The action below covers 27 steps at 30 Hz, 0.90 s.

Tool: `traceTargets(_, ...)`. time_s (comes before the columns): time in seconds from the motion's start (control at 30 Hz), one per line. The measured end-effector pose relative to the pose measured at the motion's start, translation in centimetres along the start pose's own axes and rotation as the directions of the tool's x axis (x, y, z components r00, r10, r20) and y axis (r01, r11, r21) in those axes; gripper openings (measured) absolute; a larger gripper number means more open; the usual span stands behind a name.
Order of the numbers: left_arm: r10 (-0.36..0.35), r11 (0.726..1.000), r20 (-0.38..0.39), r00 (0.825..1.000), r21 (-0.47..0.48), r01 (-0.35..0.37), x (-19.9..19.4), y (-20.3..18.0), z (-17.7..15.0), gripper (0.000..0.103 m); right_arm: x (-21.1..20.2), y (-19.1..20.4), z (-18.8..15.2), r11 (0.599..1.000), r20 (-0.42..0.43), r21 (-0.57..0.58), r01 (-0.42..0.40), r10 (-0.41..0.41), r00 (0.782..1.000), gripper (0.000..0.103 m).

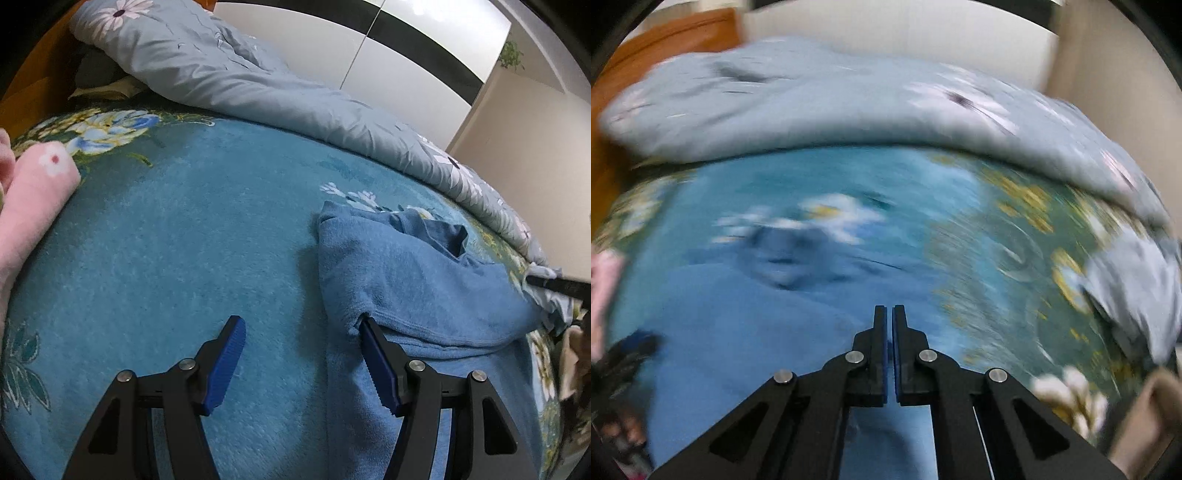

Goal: Fold clothes

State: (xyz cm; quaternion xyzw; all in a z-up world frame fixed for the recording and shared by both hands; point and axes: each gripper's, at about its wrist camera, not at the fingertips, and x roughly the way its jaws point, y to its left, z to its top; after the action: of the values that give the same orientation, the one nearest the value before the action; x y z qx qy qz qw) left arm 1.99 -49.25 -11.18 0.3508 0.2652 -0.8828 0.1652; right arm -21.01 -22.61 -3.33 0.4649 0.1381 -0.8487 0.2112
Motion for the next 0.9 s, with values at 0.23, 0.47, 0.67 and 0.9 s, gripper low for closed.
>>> traceTargets(0.23, 0.004, 1.000, 0.004, 1.000, 0.000, -0.004, 0.0, -0.1, 0.0, 0.067, -0.7, -3.7, -2.8, 0.960, 0.029, 0.177, -0.216, 0.214, 0.976, 0.013)
traceTargets(0.47, -0.028, 0.999, 0.009, 1.000, -0.030, 0.029, -0.2, 0.4, 0.0, 0.067, 0.6, -1.1, -5.1, 0.938, -0.029, 0.170, -0.303, 0.312, 0.950, 0.028)
traceTargets(0.67, -0.031, 0.999, 0.011, 0.999, -0.033, 0.031, -0.2, 0.4, 0.0, 0.068, -0.8, -0.6, -4.6, 0.966, 0.033, 0.121, -0.228, 0.225, 0.974, 0.002)
traceTargets(0.9, -0.045, 0.998, -0.004, 0.999, -0.045, 0.045, -0.1, 0.5, 0.2, 0.070, -1.6, -1.6, -5.2, 0.963, 0.026, 0.149, -0.223, 0.221, 0.975, 0.002)
